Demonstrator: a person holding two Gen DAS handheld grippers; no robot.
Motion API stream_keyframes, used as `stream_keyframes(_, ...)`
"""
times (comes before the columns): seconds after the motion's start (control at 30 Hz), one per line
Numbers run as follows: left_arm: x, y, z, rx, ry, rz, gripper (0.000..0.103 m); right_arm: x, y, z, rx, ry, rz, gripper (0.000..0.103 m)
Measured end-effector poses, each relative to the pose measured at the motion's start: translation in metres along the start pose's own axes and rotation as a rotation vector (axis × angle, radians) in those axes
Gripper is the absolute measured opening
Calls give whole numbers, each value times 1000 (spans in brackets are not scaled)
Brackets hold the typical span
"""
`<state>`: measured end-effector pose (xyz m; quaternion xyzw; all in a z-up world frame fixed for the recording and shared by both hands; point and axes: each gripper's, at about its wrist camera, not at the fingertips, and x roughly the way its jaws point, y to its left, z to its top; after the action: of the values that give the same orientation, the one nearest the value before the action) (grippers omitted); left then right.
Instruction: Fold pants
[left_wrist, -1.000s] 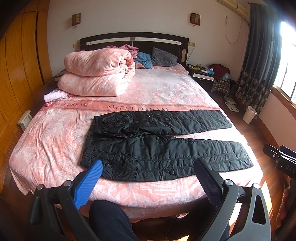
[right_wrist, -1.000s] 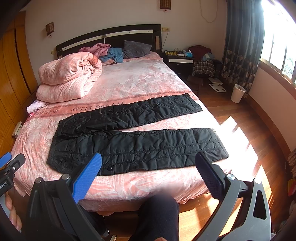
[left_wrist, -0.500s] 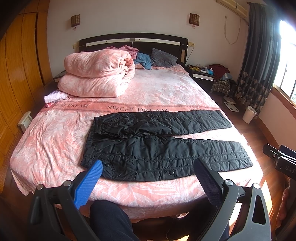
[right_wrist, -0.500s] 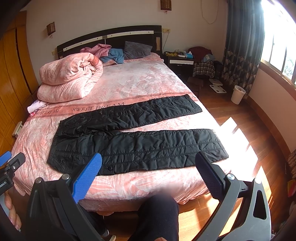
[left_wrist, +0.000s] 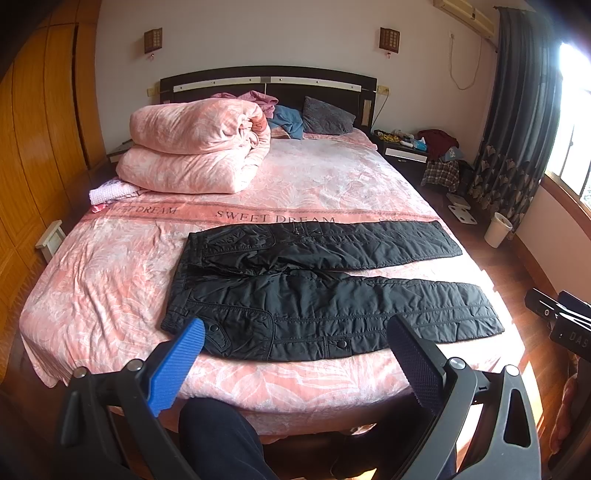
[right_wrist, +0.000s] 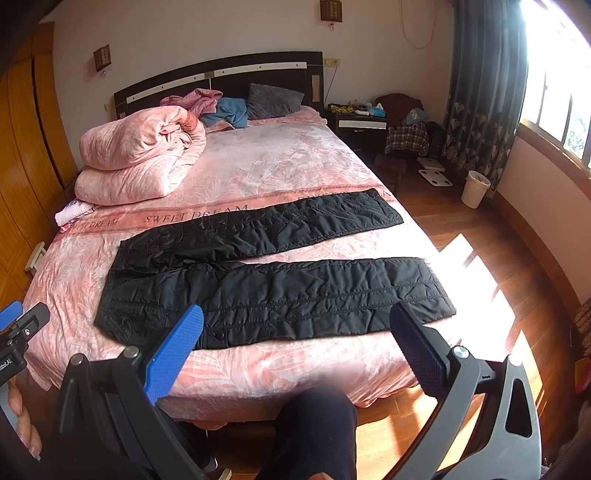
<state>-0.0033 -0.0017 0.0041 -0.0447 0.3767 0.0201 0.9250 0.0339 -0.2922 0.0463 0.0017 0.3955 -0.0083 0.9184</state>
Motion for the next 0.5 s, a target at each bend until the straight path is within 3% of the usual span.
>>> stream_keyframes(0.5,-6,2,2,-4,-3,4,99,-2,0,1,-4,3,4,101)
